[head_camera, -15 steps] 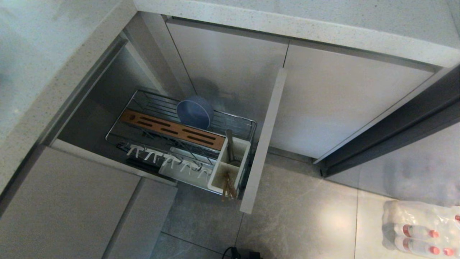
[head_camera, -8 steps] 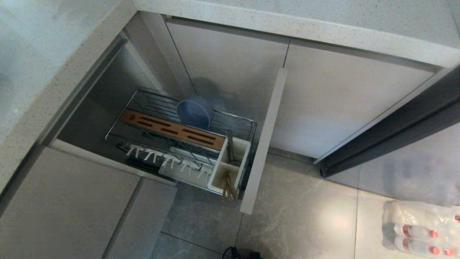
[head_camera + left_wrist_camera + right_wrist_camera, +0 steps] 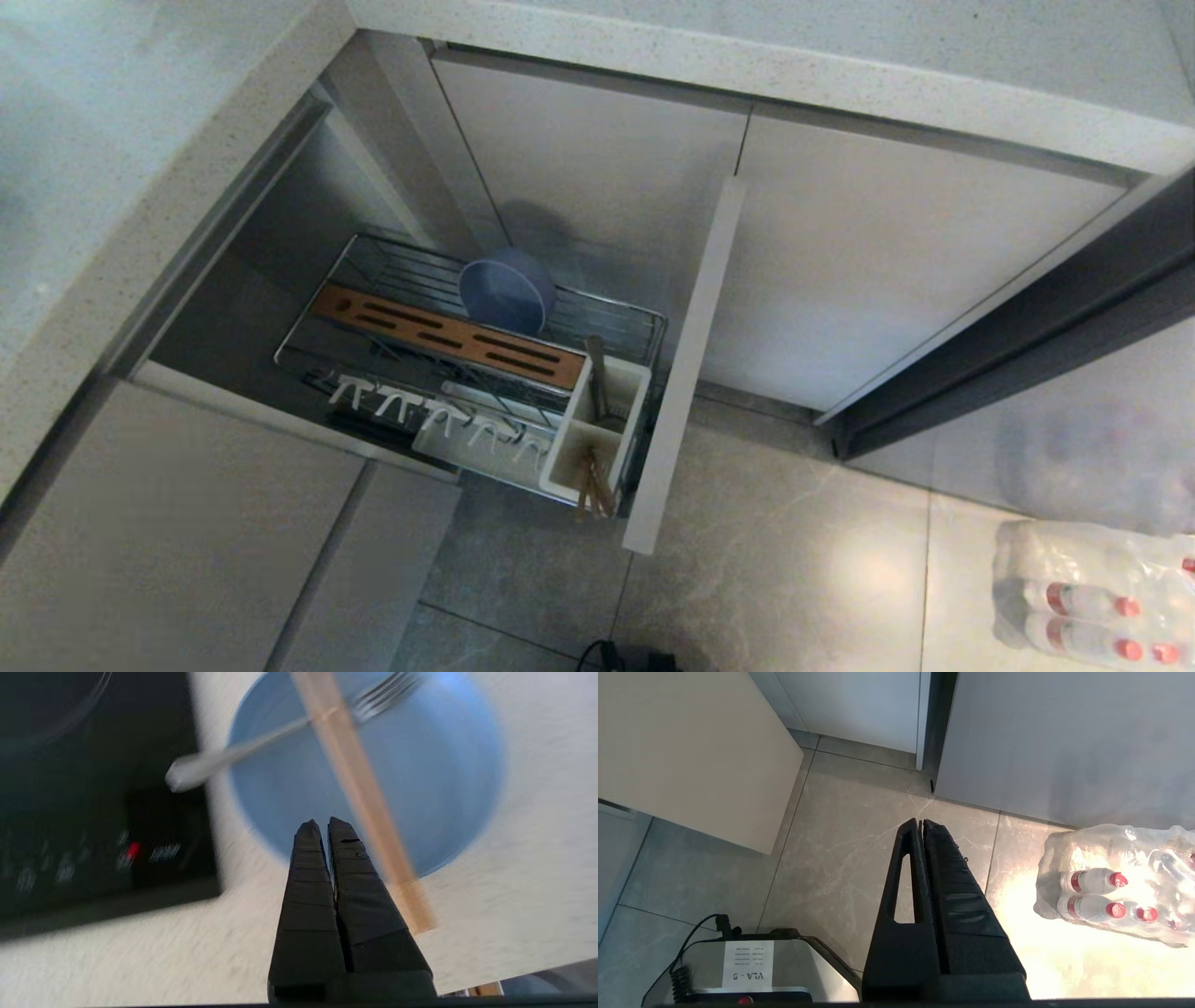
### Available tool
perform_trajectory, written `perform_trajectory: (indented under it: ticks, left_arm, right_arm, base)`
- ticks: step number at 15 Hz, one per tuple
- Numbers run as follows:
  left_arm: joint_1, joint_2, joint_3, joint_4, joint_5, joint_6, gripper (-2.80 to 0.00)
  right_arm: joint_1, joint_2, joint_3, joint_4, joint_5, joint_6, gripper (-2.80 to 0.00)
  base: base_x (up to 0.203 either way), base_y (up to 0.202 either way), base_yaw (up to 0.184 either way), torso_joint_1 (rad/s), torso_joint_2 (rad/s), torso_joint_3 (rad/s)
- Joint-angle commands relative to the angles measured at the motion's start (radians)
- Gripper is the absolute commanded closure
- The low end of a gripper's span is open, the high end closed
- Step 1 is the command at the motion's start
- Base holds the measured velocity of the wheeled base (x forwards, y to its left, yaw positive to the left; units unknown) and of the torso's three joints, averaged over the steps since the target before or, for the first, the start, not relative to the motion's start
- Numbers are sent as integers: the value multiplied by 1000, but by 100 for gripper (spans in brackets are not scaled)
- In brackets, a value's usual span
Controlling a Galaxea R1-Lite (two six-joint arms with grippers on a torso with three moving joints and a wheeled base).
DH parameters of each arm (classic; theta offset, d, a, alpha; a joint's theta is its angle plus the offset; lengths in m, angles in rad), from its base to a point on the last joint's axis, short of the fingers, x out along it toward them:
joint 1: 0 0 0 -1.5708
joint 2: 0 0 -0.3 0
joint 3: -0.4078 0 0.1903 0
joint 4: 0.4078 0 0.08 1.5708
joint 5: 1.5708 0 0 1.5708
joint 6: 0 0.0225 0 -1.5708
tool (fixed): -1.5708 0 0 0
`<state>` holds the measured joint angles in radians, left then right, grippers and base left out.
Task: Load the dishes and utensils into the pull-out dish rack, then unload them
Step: Pick up the chopsticks and place it in the cupboard
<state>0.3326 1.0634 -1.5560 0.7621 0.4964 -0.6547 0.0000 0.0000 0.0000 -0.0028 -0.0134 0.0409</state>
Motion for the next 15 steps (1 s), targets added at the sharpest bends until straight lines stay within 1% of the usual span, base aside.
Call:
perform_trajectory:
  ticks: [1,3,4,5,6,7,9,10,15]
  left_arm:
    - [6,-6,27,22,5,-46,0]
    - [43,29,39,26,-9,-69,0]
    - [76,44,42,25,-49,-71,0]
    - [105,55,41,24,-113,-72,0]
    - [114,58,38,17,-161,-72,0]
    - [115,65,37,0,-182,-72,0]
    - [117,73,35,-13,-181,-71,0]
    - [120,75,31,-16,-181,-71,-280]
    - [138,123,31,-81,-187,-70,-280]
  right_arm:
    - [0,2,0,0,0,1,0]
    - [0,2,0,0,0,1,0]
    - [0,2,0,0,0,1,0]
    - [0,1,0,0,0,1,0]
    - [0,2,0,0,0,1,0]
    - [0,2,0,0,0,1,0]
    - [0,2,0,0,0,1,0]
    - [0,2,0,0,0,1,0]
    - [0,1,0,0,0,1,0]
  base:
    - [0,0,0,0,0,0]
    - [0,0,0,0,0,0]
    - [0,0,0,0,0,0]
    - [0,0,0,0,0,0]
    - [0,0,0,0,0,0]
    - [0,0,0,0,0,0]
    - [0,0,0,0,0,0]
    - [0,0,0,0,0,0]
    - [0,0,0,0,0,0]
